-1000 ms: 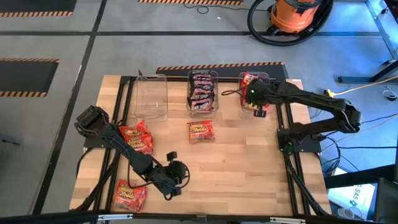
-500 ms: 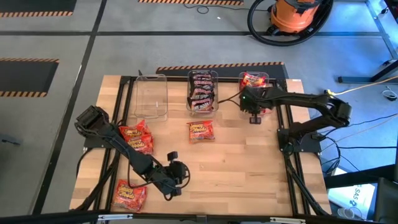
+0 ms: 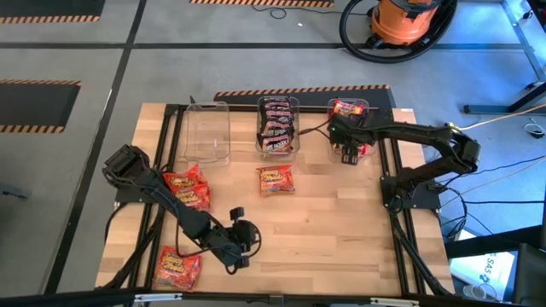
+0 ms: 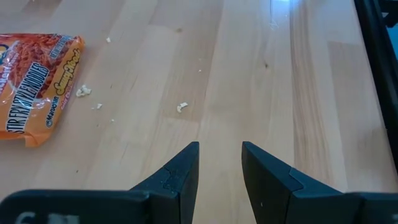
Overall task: Sort Maruchan noodles
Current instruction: Put the red noodle pack into the right transparent bin, then put the orange noodle pack into the left transparent bin
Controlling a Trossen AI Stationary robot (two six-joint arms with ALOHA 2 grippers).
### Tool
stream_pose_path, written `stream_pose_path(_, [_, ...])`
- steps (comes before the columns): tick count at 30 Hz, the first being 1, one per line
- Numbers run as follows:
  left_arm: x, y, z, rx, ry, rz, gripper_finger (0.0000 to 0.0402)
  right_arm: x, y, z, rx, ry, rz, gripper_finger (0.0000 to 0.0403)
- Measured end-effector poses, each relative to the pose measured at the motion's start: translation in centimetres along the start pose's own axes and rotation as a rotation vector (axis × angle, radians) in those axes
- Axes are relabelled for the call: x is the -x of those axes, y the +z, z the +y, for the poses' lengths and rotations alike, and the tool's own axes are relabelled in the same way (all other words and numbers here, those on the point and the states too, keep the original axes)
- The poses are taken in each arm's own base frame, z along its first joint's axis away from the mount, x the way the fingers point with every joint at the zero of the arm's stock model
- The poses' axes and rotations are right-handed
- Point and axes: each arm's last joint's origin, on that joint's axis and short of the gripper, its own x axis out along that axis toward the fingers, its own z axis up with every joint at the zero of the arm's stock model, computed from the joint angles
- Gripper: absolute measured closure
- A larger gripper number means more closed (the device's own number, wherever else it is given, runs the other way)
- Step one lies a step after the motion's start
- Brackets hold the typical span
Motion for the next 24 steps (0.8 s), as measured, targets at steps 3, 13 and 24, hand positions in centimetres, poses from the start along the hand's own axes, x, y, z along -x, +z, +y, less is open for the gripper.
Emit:
stream_pose_path(3, [-0.1,0.1,0.2,-0.001,0.002,0.002,0.0287,1.6,0.2,-0.6,-0.050,0.028,0.015,0.0177])
stream_pose_path(13, [-0.9,0.9,1.4,0.004,0.041,-0.001,0.0287,6.1,1.5,1.3,-0.156,0.161,-0.154,0.0172])
stream_pose_path(24, [-3.1,2.9,5.6,0.071,0.171,0.004,0.0287,5.4,4.1,10.6,-0.095,0.292,-0.642,0.0189])
